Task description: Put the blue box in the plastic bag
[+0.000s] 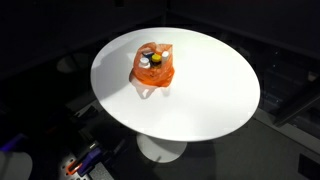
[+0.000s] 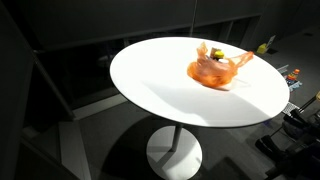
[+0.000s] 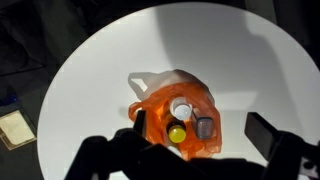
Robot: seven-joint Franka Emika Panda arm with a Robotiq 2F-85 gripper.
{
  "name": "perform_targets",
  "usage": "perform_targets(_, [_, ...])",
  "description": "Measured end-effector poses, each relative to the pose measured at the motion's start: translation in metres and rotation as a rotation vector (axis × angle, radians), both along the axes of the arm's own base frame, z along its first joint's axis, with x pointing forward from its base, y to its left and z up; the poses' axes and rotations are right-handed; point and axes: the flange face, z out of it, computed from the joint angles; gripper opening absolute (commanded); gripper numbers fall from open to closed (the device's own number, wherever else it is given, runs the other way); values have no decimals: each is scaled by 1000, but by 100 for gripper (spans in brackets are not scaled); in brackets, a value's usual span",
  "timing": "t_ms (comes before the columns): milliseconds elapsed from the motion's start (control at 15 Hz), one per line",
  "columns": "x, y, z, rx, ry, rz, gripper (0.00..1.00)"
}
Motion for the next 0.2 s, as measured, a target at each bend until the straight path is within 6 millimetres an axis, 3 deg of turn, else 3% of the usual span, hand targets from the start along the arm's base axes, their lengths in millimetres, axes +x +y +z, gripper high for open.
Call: perform_targets(200, [-1, -1, 0, 0, 1, -1, 100])
